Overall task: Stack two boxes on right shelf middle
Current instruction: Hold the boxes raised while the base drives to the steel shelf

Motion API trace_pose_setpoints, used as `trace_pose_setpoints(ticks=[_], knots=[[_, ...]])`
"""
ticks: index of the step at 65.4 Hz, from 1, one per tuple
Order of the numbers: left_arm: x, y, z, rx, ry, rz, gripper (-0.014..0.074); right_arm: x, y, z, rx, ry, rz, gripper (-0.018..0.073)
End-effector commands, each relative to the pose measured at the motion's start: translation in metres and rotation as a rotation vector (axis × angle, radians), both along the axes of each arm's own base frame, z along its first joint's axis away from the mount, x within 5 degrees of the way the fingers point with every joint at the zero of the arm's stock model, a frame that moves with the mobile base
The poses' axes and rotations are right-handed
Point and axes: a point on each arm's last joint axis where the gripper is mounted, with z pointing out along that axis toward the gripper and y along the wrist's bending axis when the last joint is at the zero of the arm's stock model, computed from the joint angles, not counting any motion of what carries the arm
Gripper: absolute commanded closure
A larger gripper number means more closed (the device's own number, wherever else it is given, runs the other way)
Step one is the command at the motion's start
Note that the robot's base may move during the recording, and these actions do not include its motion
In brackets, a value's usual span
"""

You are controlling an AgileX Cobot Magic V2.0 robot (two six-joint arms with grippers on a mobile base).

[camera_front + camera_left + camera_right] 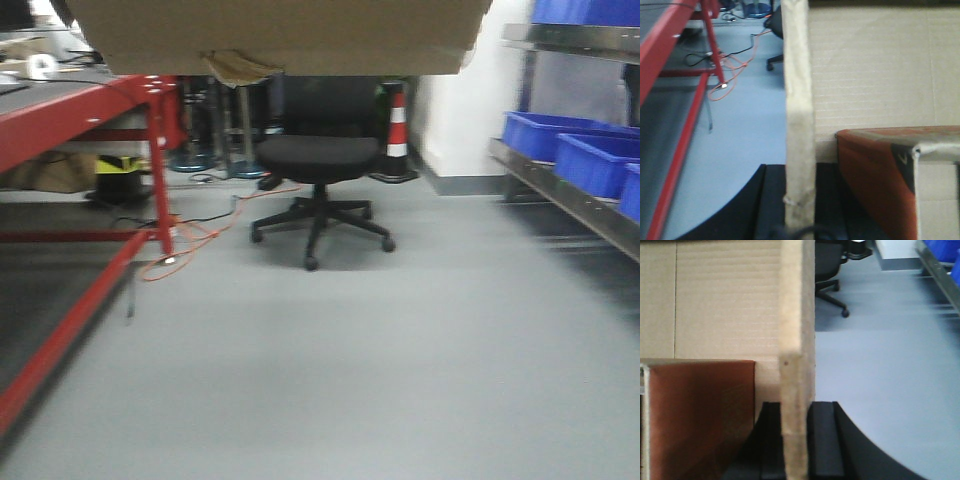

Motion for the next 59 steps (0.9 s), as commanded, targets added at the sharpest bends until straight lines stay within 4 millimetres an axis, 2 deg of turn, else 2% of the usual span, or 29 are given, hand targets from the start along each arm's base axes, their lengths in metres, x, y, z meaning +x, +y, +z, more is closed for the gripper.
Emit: trace_pose_setpoints(ticks=[1, 59], knots=[[-0.0032, 0.0018, 0.0109, 0.0, -0.059, -0.01, 0.0707, -0.0031, -0.0012, 0.017, 0.015, -0.108, 0.022, 0.0711], [-0.0029, 0.0029, 0.011, 0.006, -0.061, -0.006, 0.0707, -0.0028, -0.0008, 0.0179, 0.018, -0.118, 0.026, 0.0711]])
